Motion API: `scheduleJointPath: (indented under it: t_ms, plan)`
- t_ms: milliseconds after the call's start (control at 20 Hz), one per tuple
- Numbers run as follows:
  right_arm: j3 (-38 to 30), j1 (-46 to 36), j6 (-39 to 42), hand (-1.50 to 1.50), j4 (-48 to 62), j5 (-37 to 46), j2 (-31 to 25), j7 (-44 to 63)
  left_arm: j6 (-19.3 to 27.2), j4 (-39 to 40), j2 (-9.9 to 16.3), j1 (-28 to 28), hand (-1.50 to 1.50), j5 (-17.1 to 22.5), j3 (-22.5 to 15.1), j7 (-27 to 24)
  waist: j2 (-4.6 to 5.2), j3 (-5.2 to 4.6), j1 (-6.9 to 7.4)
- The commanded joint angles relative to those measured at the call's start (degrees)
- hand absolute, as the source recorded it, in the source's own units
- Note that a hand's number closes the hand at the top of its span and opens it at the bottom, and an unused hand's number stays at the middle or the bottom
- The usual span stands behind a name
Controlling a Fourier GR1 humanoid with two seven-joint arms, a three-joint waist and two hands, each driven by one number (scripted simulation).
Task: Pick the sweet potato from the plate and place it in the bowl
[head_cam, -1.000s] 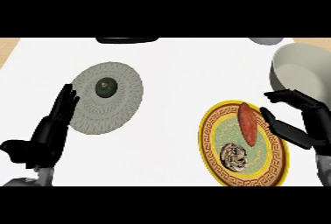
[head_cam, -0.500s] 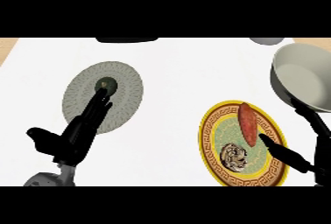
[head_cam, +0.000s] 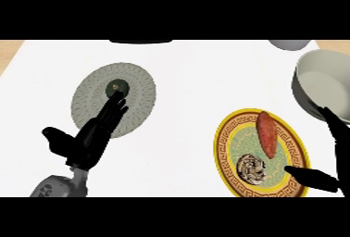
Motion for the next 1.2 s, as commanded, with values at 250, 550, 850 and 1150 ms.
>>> scheduleJointPath:
  t_ms: [250,550,850,1150]
  plan:
    - [2.4,-16.6,25.8,-1.5,-6.6,-5.3,1.7,34.6,-1.4,1.5,-1.8,-1.2,0.0,-1.3,-1.6,-0.3,0.26,0.23,1.92]
    - [3.1,-22.1,29.7,-1.5,0.8,-7.7,7.3,40.9,-1.1,4.1,-2.9,-3.4,0.0,-1.5,0.5,-0.6,0.22,0.32,1.19]
    - [2.5,-22.0,31.3,-1.5,7.8,-7.9,8.3,40.0,-1.1,-0.4,-2.1,-0.5,0.0,-1.4,0.6,0.6,0.04,0.4,1.27]
    - [1.7,-24.4,33.7,-1.5,11.7,-9.7,10.7,40.7,-2.8,2.3,-2.8,-2.1,0.0,-0.8,2.2,0.1,0.15,0.4,0.86]
